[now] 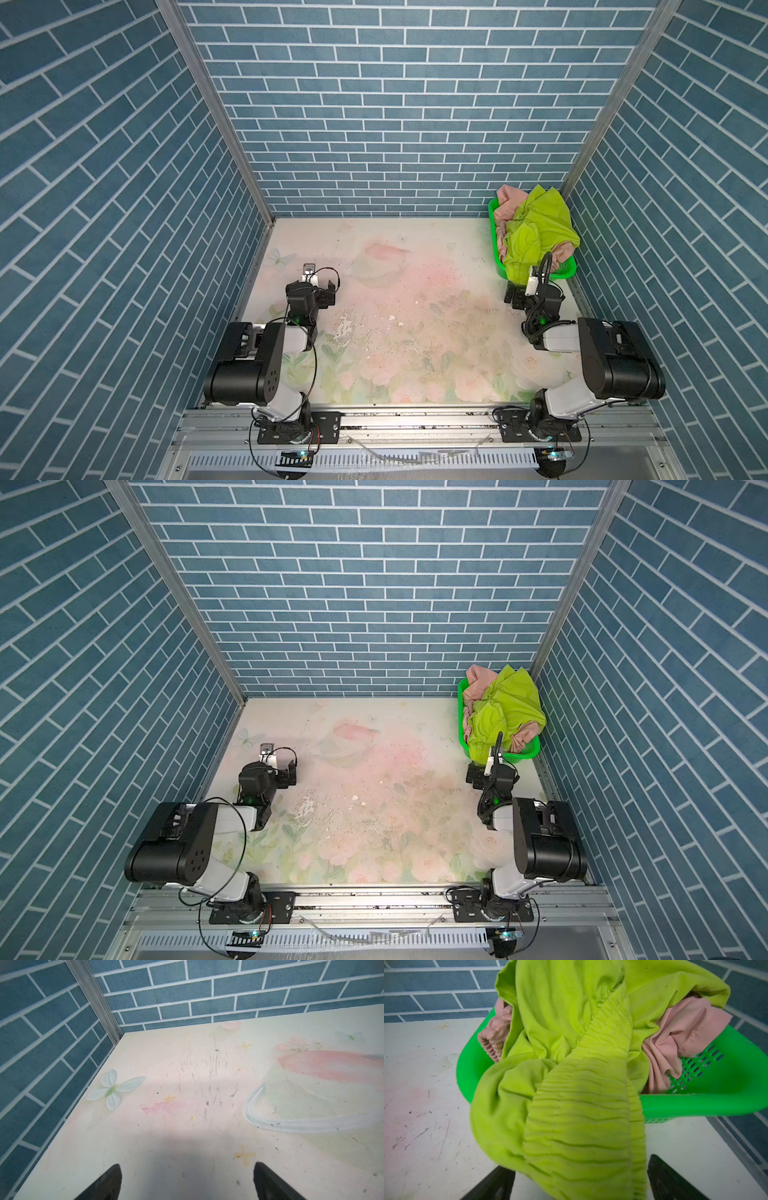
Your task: Fold and stack the shorts
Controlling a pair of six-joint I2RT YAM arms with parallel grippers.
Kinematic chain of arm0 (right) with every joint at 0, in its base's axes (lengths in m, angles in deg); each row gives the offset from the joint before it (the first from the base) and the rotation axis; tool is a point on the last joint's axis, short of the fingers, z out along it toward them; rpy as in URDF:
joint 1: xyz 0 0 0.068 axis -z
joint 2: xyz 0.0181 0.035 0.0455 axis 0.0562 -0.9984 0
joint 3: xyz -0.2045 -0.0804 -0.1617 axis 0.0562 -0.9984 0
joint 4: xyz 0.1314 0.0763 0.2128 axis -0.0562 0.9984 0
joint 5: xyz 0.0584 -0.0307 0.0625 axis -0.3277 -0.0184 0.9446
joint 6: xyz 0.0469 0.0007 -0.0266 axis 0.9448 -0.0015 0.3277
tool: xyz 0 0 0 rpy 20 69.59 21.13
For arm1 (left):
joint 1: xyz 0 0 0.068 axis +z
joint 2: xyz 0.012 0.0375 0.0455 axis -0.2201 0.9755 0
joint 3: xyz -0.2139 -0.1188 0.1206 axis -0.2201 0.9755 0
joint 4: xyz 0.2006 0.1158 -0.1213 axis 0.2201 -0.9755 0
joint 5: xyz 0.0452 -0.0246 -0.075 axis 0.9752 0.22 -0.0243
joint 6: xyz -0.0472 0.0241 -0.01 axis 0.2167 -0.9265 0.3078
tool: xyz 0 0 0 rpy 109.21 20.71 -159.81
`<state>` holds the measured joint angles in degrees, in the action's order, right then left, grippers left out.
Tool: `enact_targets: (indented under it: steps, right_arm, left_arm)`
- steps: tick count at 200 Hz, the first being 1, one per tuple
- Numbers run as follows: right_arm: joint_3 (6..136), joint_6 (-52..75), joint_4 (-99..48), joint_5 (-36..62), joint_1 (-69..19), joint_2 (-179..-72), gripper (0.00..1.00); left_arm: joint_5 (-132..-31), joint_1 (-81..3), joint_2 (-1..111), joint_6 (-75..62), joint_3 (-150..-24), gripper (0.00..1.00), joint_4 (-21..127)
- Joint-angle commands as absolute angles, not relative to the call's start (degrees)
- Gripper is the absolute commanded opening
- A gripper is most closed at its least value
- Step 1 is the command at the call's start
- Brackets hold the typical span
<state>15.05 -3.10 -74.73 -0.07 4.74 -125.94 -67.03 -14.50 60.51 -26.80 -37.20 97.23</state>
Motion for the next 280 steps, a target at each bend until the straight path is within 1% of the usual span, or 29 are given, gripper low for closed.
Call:
enact_targets:
  steps: [1,217,238,245,257,265,280]
  right_arm:
    - [16.27,-3.87,-74.75,0.23,4.72,-126.09,0.99]
    - [16.72,-3.53,-73.99,1.42,5.32,-126.17,0.99]
    - [16.73,-3.91,-73.61,1.39,5.28,-125.74,0.98]
    - [17.30,-4.20,-72.15,2.03,5.28,-125.17,0.94]
    - [17.86,-4.58,-69.46,2.15,5.07,-123.06,0.90]
    - [17.89,-4.52,-66.66,1.61,4.77,-120.10,0.89]
    - [19.42,-1.98,-56.32,1.23,4.37,-112.89,0.88]
  left_arm:
    - [-67.20,-14.65,60.26,-26.89,-37.61,1.00,98.03]
    - [-67.20,-14.65,60.23,-26.89,-37.72,1.00,97.90]
    - [-67.15,-14.65,60.21,-26.89,-37.66,1.00,97.96]
    - [-66.19,-14.65,59.85,-26.70,-37.81,1.00,97.99]
    - [-63.30,-14.67,56.66,-25.47,-39.74,1.00,92.10]
    - [-62.16,-14.65,53.39,-25.10,-41.36,1.00,86.36]
    - [-60.32,-14.74,45.99,-22.80,-44.70,1.00,75.40]
